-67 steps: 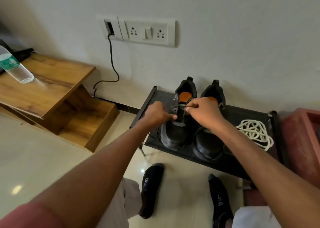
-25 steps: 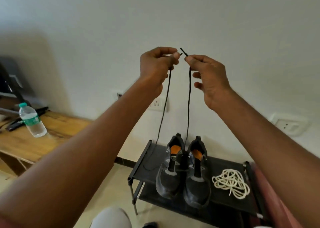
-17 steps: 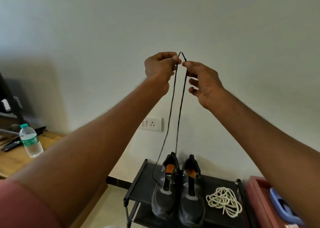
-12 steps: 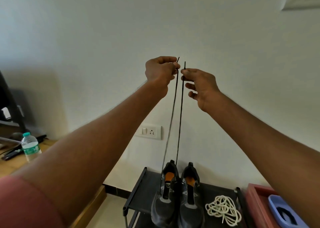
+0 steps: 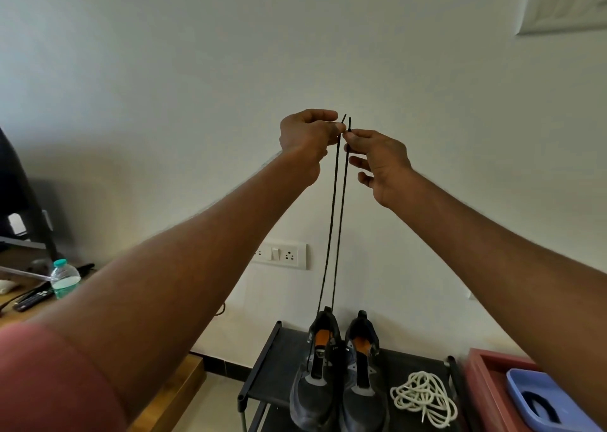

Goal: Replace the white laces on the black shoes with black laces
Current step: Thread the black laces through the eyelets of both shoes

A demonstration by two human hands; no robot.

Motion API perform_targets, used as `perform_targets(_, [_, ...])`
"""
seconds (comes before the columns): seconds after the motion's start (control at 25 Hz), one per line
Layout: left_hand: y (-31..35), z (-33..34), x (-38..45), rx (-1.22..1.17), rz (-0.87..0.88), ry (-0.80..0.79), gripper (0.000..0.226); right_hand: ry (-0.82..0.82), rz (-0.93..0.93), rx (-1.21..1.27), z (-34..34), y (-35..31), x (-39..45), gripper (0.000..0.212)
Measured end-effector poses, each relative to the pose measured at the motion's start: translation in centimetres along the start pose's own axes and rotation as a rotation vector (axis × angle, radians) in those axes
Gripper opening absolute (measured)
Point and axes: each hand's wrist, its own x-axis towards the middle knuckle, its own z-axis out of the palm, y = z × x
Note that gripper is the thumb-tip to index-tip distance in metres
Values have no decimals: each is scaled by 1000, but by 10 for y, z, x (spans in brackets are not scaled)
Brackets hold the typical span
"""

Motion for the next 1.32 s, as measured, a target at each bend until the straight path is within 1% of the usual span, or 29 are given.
perform_targets(0.12, [-1, 1, -2, -36, -26, 2, 21, 2, 4, 2, -1, -2, -1, 17])
perform_targets(0.24, [-3, 2, -6, -110, -89, 14, 21, -4, 16, 7, -3, -2, -1, 17])
perform_targets(0.4, [-9, 5, -9, -215, -136, 61, 22, 0, 32, 6, -1, -2, 0, 14])
perform_targets(0.64, [-12, 7, -7, -197, -125, 61, 22, 6, 32, -11, -1, -2, 0, 17])
perform_targets(0.92, [-25, 0, -6, -185, -130, 57, 21, -15, 31, -56, 0, 9, -2, 11])
perform_targets(1.04, [-40, -10, -11, -156, -137, 64, 20, -37, 36, -85, -1, 29, -4, 14])
perform_targets(1.16, [-60, -27, -23, -170, -173, 95, 18, -38, 74, -86, -6, 62, -9, 14])
perform_targets(1.24, [-82, -45, -27, -186, -211, 167, 21, -29, 104, -97, -14, 96, -16, 11])
perform_targets(1.32, [-112, -66, -32, -122, -232, 274, 27, -41, 121, -168, -26, 139, -26, 7])
